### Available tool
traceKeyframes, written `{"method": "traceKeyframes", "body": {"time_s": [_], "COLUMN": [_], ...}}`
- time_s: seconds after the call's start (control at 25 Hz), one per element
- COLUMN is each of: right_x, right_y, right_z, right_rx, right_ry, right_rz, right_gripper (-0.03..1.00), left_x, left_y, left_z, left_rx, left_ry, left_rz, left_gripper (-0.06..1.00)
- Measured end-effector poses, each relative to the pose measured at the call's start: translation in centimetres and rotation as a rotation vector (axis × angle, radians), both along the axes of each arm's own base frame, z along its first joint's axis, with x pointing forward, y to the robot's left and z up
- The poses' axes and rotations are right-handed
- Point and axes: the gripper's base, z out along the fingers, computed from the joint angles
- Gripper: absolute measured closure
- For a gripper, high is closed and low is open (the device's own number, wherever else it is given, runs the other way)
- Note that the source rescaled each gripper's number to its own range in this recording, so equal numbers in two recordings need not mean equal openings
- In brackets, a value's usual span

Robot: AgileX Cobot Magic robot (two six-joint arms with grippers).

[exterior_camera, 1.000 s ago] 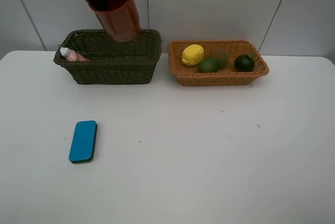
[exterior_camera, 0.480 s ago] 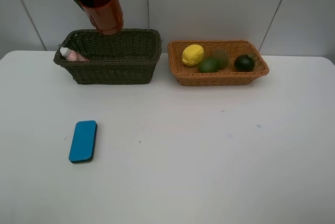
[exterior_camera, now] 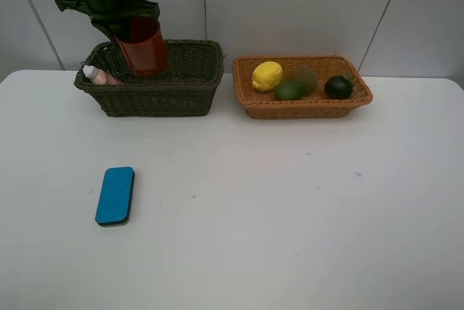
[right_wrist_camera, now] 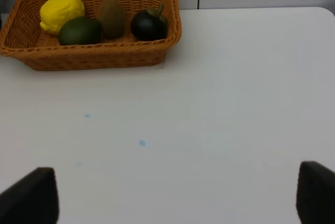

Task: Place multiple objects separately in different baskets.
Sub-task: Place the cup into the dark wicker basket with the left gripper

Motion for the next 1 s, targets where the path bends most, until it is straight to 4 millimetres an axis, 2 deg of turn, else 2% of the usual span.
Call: {"method": "traceKeyframes", "body": {"time_s": [0.2, 0.44, 1.0], "right_x": [0.0, 0.0, 0.0], "right_y": [0.0, 0.0, 0.0], "right_z": [0.0, 0.0, 0.0], "right_rx": [0.000, 0.000, 0.000], "right_ry": [0.000, 0.000, 0.000], "right_rz": [0.000, 0.000, 0.000], "right_gripper": [-0.03, -0.03, -0.03], "left_x": [1.0, 1.8, 1.9], "left_y": [-0.2, -0.3, -0.2], "left_z": [-3.1, -5.5, -6.1], "left_rx": [0.001, -0.002, -0.006], "left_ry": [0.032, 0.038, 0.042], "left_rz": [0.026, 0.039, 0.059], "left_gripper": [0.94, 0.94, 0.94]}}
